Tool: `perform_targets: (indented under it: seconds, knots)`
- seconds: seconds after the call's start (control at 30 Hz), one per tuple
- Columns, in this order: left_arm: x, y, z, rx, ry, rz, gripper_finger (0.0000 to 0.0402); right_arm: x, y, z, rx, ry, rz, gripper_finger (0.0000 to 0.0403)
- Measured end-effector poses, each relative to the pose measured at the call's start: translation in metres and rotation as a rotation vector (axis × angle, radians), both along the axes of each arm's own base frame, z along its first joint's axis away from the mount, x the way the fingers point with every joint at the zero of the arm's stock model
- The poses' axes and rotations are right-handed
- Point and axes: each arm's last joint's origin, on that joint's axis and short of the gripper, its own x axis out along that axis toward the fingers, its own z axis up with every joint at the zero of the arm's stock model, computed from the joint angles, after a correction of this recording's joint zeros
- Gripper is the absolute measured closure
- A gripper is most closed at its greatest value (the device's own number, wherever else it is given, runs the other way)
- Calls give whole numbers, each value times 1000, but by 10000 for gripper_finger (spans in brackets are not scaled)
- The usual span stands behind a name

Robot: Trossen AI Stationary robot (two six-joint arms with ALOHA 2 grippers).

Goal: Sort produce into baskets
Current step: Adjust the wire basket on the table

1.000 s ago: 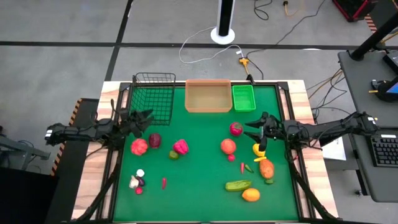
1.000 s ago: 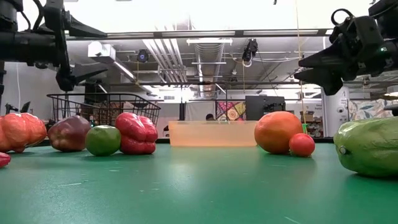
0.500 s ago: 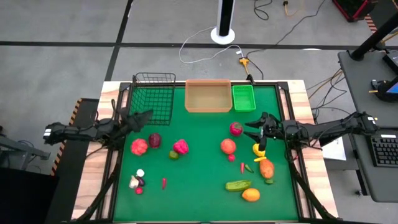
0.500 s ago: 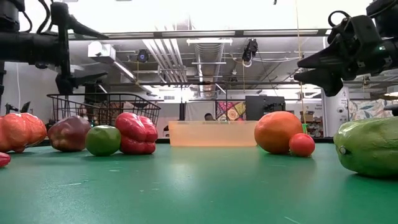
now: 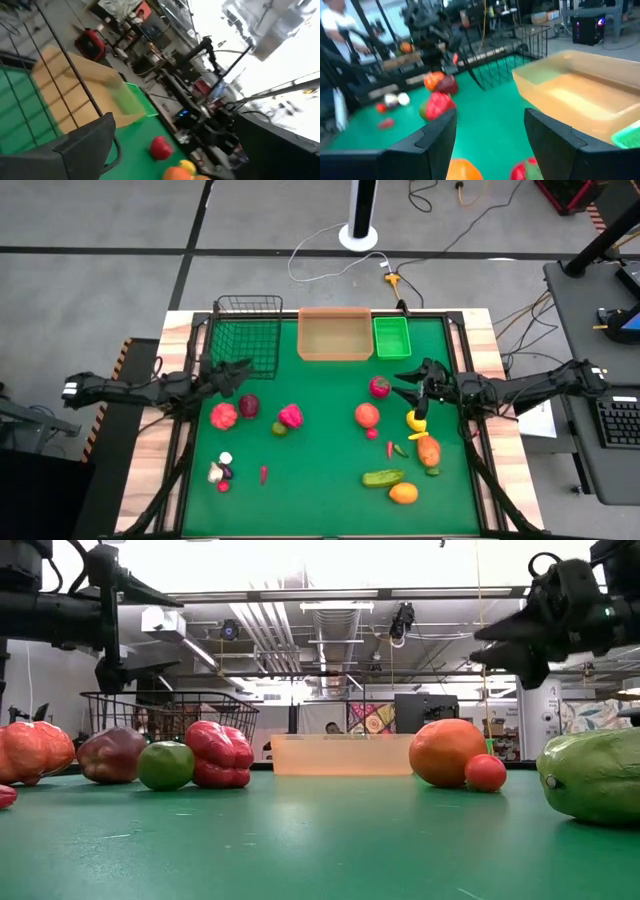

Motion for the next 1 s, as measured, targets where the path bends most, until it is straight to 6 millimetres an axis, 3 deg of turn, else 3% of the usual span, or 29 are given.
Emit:
perform_targets:
  seconds: [0.13,0.33,0.5,0.67,0.83,1.0]
  knots:
    - [2,-4,5,7,-68,-144,12,3,2,16,12,-28,32,179]
    - [2,-5,38,37,-19,-198,23,9,2,29,-55,16,34,179]
    - [-5,-6,88,88,23,-215,31,13,1,40,-93,41,14,179]
    - [-9,-5,118,152,342,-201,33,17,0,49,-122,126,-35,179]
    - [10,-8,119,143,652,-283,54,23,0,57,-128,209,-56,179]
    - [25,-23,111,174,1008,-562,130,32,0,62,-132,269,-52,179]
